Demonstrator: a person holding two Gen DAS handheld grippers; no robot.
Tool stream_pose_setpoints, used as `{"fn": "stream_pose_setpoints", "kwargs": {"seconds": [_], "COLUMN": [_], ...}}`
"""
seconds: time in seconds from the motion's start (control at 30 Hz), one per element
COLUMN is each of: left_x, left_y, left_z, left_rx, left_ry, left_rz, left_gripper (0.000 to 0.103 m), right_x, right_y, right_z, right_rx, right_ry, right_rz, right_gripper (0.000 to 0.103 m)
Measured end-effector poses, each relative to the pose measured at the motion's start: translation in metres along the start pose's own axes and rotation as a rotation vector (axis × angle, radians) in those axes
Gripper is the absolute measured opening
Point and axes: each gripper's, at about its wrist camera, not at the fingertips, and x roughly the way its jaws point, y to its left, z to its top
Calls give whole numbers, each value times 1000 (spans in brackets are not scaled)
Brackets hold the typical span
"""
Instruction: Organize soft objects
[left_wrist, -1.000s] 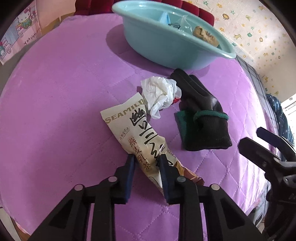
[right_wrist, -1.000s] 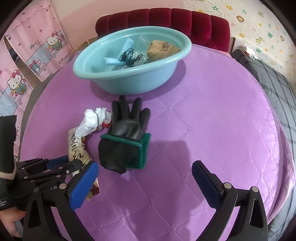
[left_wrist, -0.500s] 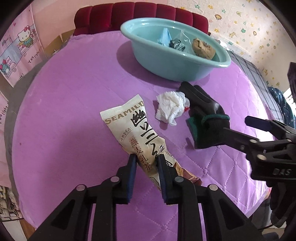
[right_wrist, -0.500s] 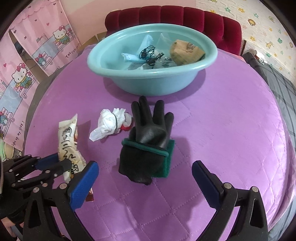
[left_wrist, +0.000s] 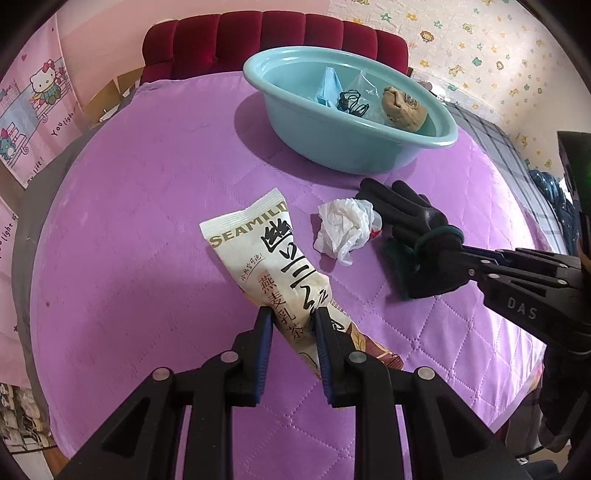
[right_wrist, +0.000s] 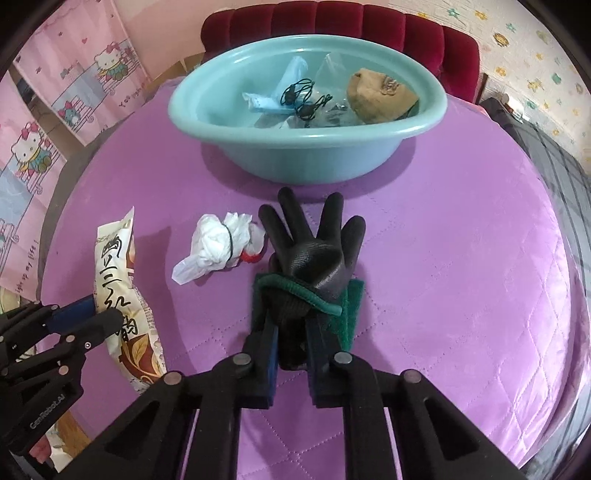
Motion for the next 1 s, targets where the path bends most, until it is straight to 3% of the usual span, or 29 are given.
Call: {"fn": "stream_pose_setpoints", "kwargs": {"seconds": [1.0], "left_x": [-60], "left_y": [-3], "left_z": [4], "left_rx": [95], "left_ry": [-117], "left_rz": [-57], "left_gripper": [25], "right_x": [-74], "right_y": [14], "right_z": [-18], "right_rx": [76], "right_ry": [-119], "right_rz": [-1], "right_gripper": [11]}}
